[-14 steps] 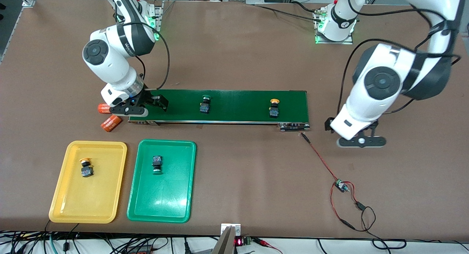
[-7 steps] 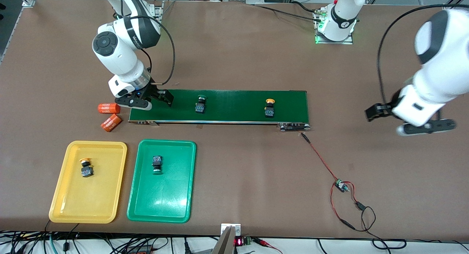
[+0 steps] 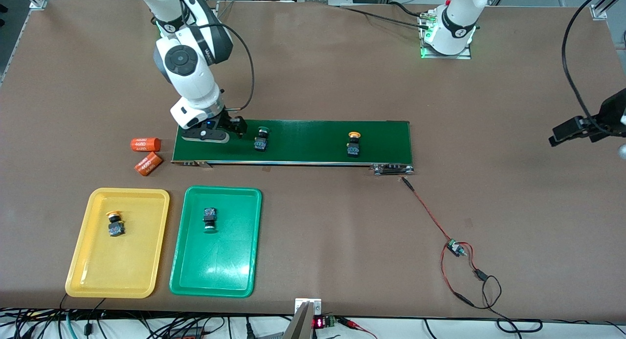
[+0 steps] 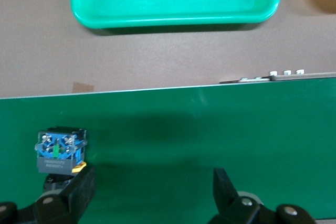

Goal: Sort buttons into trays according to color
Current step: 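Grasp the green-capped button with the right gripper while the left gripper withdraws, then carry the green button over the green tray with the right gripper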

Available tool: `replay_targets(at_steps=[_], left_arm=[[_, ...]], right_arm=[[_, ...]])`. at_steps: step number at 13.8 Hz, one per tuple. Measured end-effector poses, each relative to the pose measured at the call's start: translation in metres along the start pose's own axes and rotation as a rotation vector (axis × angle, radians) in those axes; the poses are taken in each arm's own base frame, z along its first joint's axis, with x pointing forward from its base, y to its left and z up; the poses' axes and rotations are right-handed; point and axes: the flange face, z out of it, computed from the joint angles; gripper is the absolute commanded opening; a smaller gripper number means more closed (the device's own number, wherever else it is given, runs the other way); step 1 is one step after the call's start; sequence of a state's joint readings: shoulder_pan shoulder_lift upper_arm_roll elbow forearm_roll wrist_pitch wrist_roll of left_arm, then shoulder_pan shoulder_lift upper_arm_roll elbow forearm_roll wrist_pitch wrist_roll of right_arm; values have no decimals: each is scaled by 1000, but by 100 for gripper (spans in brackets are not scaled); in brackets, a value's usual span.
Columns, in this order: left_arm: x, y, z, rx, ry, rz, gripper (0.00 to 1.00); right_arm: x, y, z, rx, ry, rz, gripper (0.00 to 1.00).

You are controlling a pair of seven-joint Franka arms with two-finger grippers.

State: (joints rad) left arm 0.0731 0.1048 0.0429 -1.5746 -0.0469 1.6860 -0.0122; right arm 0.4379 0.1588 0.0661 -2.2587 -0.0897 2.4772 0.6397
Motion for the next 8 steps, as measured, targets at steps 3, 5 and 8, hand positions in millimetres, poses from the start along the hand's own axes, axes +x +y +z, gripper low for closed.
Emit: replay_targets(at_steps=[3, 5, 8], left_arm=[[-6, 10, -11, -1, 12, 20, 100], [-9, 21, -15, 4, 20, 35, 100], [-12, 22, -18, 5, 14, 25, 100]], right_arm=[[4, -2, -2, 2, 6, -1, 99], [9, -5, -5, 6, 13, -2, 99], [13, -16, -3, 9, 14, -12, 99]])
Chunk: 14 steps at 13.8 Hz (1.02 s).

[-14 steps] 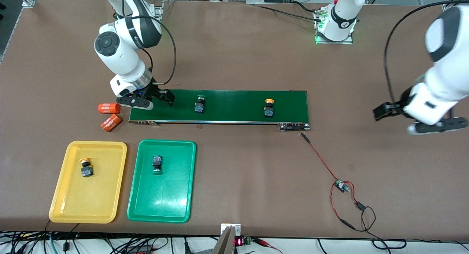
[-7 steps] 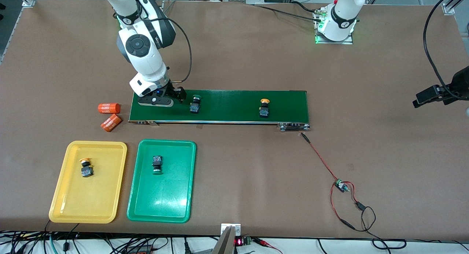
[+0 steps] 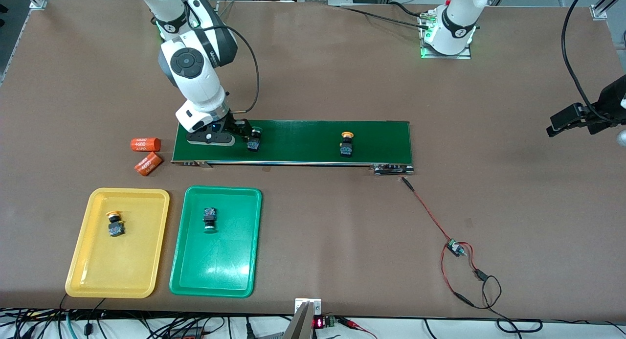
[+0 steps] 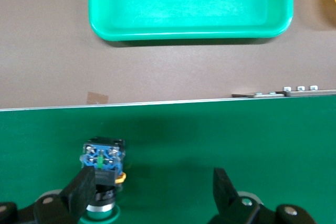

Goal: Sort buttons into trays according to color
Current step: 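Carry the green button over the green tray with the right gripper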

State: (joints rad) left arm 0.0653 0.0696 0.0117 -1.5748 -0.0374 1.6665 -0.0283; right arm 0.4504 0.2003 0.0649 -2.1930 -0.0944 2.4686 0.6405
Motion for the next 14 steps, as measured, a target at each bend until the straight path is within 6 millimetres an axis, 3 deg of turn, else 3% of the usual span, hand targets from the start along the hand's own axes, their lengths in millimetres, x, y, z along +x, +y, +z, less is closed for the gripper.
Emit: replay_targets(at_steps=[6, 9, 11, 14], left_arm=[[-1, -4, -2, 0, -4, -7, 100], [1, -6, -18, 0, 30, -11, 100], [2, -6, -22, -1, 37, -8, 100], [0, 1, -18, -3, 16, 3, 100]], right_arm=[[1, -12, 31, -38, -23, -29, 98], [1, -12, 38, -45, -32, -30, 93], [1, -12, 40, -47, -35, -31, 80], [6, -12, 45, -55, -32, -36, 48]])
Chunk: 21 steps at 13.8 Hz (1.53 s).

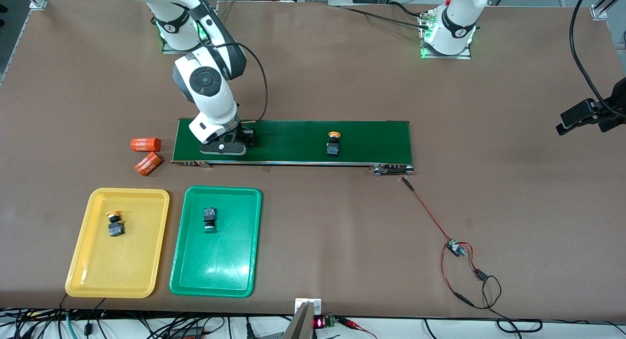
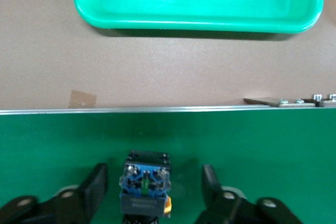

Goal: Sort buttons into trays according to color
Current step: 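Carry the green button over the green tray with the right gripper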

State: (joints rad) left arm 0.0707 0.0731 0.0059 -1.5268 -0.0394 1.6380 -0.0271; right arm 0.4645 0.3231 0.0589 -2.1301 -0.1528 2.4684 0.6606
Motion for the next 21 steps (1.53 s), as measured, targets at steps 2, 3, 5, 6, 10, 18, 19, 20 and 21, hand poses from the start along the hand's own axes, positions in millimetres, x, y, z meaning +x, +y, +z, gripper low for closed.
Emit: replay_targets(at_steps=[2, 3, 5, 6, 10, 18, 19, 20, 21], left_arm=[[-4, 4, 3, -27, -38, 1, 100], [-5, 6, 3, -31, -43, 3, 100], [-5, 11, -2, -32, -38, 12, 100], [-5, 13, -4, -32, -34, 16, 100], [-4, 13, -3, -32, -35, 16, 100], [0, 22, 7, -36, -54, 33, 100], [0, 25, 7, -31, -53, 36, 100], [0, 26, 7, -26, -52, 35, 100], [0, 24, 7, -24, -52, 31, 100]], right_arm=[[2, 1, 7, -6, -7, 1, 35], [3, 2, 9, -10, -10, 2, 27], [5, 4, 9, -14, -10, 4, 26], [9, 4, 5, -12, -4, 7, 26], [80, 29, -76, -53, 7, -17, 26], [175, 76, -25, 20, 203, -216, 26], [180, 76, -5, 24, 219, -261, 26], [185, 79, 11, 26, 235, -289, 26], [190, 81, 23, 28, 246, -305, 26]])
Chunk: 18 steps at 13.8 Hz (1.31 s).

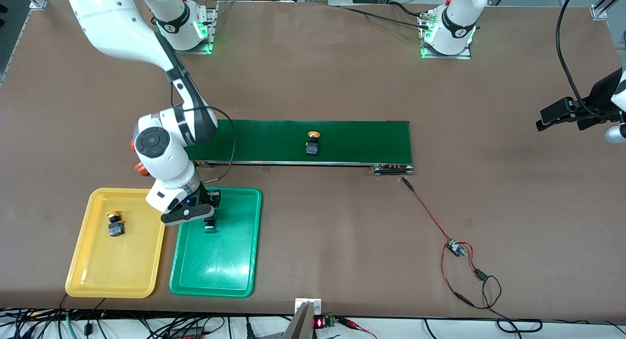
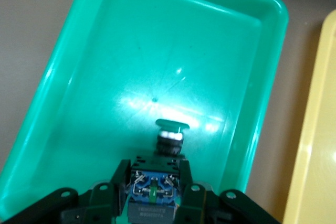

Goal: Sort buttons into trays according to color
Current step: 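Carry the green button over the green tray with the right gripper, then open the right gripper to drop the green button into the tray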

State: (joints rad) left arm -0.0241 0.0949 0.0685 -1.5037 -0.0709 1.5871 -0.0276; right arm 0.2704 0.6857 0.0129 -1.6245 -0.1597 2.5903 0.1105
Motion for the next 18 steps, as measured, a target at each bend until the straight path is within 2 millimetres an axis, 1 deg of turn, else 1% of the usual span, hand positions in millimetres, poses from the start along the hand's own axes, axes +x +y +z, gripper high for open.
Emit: replay_targets(at_steps=[1, 2, 3, 4, 6, 7, 11, 12, 14, 15, 16, 18], left_arm=[[0, -4, 0, 0, 0, -7, 100], [0, -6, 0, 0, 2, -10, 100], [1, -6, -1, -2, 5, -9, 100], [1, -5, -1, -4, 8, -7, 100], [1, -4, -1, -4, 9, -6, 100], [1, -5, -1, -4, 9, -8, 100], [1, -4, -1, -3, 6, -5, 100], [1, -1, -1, 25, 6, 6, 100], [0, 11, -1, 43, 7, 31, 100], [-1, 18, -1, 43, 9, 41, 100], [-1, 20, -2, 42, 10, 43, 100], [-1, 15, -3, 37, 11, 33, 100]], right_arm=[[4, 0, 8, 2, 10, -8, 27], [7, -2, 12, 6, 15, -11, 34], [11, -6, 13, 11, 21, -13, 53], [12, -8, 13, 15, 25, -14, 67], [14, -8, 11, 17, 30, -12, 89], [15, -9, 10, 18, 31, -11, 91], [15, -20, 9, 68, 28, 32, 92], [15, -23, 7, 93, 11, 65, 100], [12, -26, 2, 96, -71, 124, 100], [11, -28, -7, 90, -121, 150, 100], [10, -31, -20, 84, -163, 172, 100], [10, -34, -49, 70, -223, 219, 100]])
